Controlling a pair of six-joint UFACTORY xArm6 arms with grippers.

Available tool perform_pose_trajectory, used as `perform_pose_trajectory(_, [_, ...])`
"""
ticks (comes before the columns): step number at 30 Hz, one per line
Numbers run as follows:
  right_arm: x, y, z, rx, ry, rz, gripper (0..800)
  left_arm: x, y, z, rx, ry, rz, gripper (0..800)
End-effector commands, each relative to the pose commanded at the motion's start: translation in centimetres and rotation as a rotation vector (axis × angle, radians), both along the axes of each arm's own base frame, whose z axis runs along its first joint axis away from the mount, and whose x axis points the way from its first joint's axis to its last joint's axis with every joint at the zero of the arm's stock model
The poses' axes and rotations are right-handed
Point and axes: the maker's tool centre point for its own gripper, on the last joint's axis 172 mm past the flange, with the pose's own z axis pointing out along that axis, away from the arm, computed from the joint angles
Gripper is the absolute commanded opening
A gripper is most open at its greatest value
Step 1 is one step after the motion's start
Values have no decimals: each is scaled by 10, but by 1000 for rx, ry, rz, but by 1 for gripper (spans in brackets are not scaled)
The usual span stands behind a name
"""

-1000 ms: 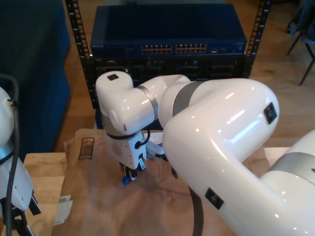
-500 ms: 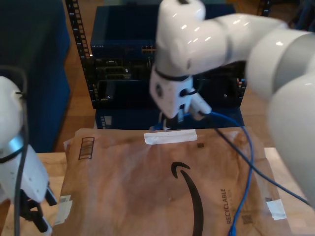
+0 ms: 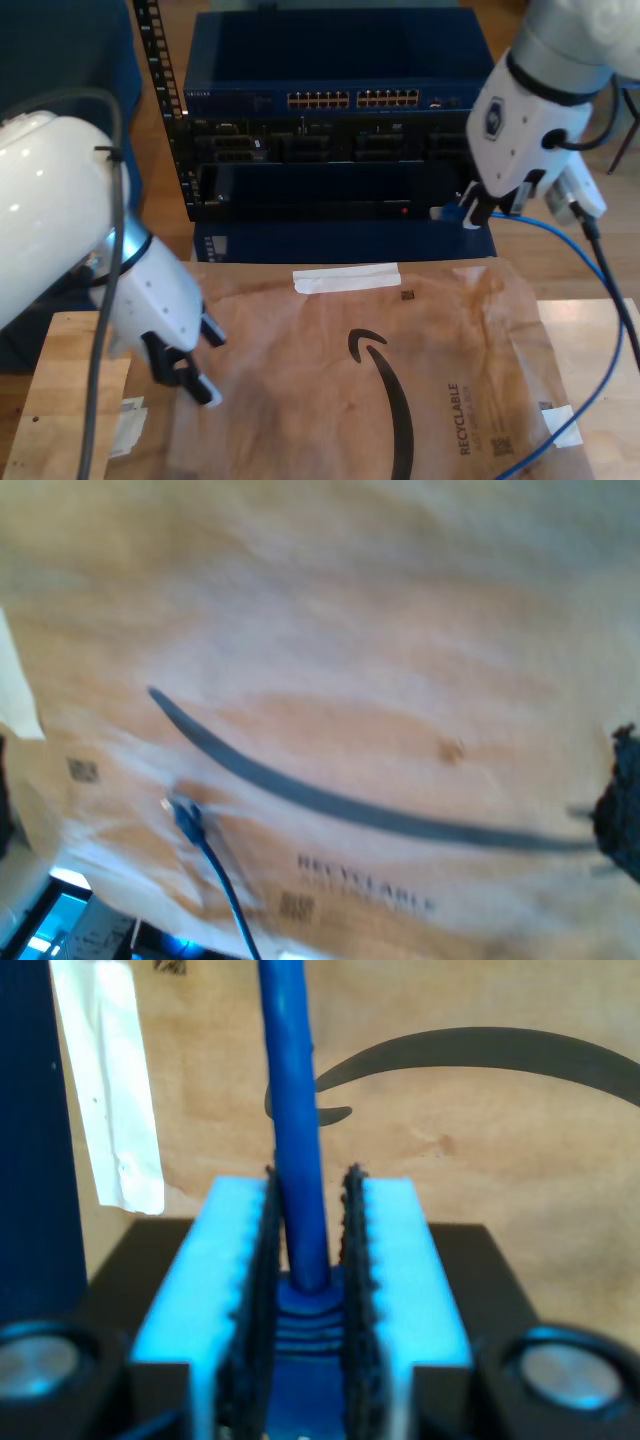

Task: Grab the cable and plug it in

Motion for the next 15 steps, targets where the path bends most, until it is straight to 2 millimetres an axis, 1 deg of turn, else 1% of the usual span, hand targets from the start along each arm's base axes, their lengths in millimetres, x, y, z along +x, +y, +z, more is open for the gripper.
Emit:
perform_pose_trajectory(1, [-2,-2,6,2,-8,-9,2,5,-7,7,-17,-15,-3,800])
perform_pose_trajectory(2, [-4,-6,13,5,-17,-32,2,7,-13,10,-37,-15,2,800])
perform_pose_trajectory(5, [-10,-7,37,16,-21,-103,2,9,-25,14,-82,-10,17,800])
perform_pose_trajectory(7, [-9,-6,52,25,-32,-137,3,10,-30,14,-106,-2,25,800])
perform_pose_trajectory(9, [-9,0,59,51,-34,-148,3,11,-33,11,-119,13,31,800])
perform_pose_trajectory(12, [-13,18,66,125,-16,-145,3,12,-35,13,-129,13,36,800])
perform_pose_trajectory(15, [-13,19,66,129,-15,-146,3,11,-36,13,-135,10,31,800])
